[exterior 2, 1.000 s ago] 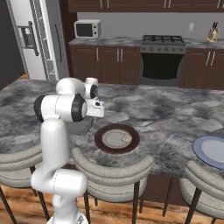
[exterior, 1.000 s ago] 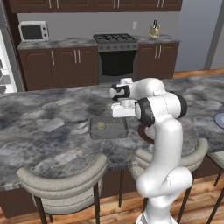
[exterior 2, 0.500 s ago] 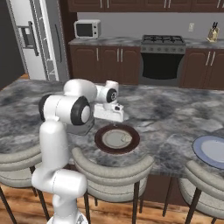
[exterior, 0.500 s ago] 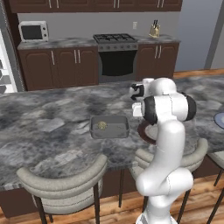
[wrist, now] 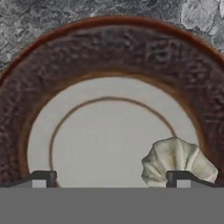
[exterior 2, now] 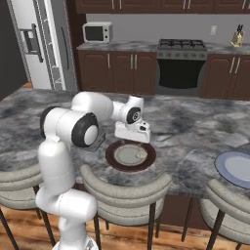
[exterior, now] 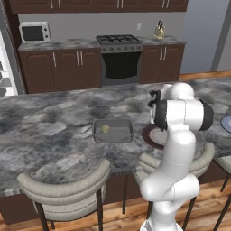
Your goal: Place two dumplings into each of the tupperware containers and then place the containers in the fridge.
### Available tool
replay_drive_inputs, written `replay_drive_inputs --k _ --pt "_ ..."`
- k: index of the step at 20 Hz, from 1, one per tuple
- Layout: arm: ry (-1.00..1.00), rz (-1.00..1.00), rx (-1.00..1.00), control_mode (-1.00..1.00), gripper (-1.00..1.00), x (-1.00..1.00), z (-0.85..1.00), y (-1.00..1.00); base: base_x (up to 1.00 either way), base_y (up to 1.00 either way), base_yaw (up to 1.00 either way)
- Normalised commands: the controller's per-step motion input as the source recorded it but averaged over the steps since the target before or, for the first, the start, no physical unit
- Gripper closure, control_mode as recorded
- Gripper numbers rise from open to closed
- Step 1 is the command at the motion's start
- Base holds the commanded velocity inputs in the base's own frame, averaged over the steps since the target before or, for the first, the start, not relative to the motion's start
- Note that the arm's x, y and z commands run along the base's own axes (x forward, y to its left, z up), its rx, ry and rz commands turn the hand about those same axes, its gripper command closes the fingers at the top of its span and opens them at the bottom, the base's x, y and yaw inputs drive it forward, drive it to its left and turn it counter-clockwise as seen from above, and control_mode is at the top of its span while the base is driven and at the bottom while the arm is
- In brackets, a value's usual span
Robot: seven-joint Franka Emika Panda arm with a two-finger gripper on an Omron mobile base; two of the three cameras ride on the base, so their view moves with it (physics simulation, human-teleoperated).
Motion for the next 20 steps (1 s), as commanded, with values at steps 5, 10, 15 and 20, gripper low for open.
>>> replay_drive_inputs --k 5,10,15,20 --pt "-0.01 0.00 0.00 -1.00 -1.00 -0.05 0.00 -0.48 0.00 0.00 0.00" --pt "0.00 0.00 0.00 -1.00 -1.00 0.00 0.00 -0.33 0.00 0.00 0.00" --pt "0.00 0.00 0.00 -1.00 -1.00 0.00 -0.08 -0.03 0.00 0.00 0.00" --pt "0.00 0.00 0.00 -1.00 -1.00 -0.20 -0.21 0.00 0.00 0.00 0.00"
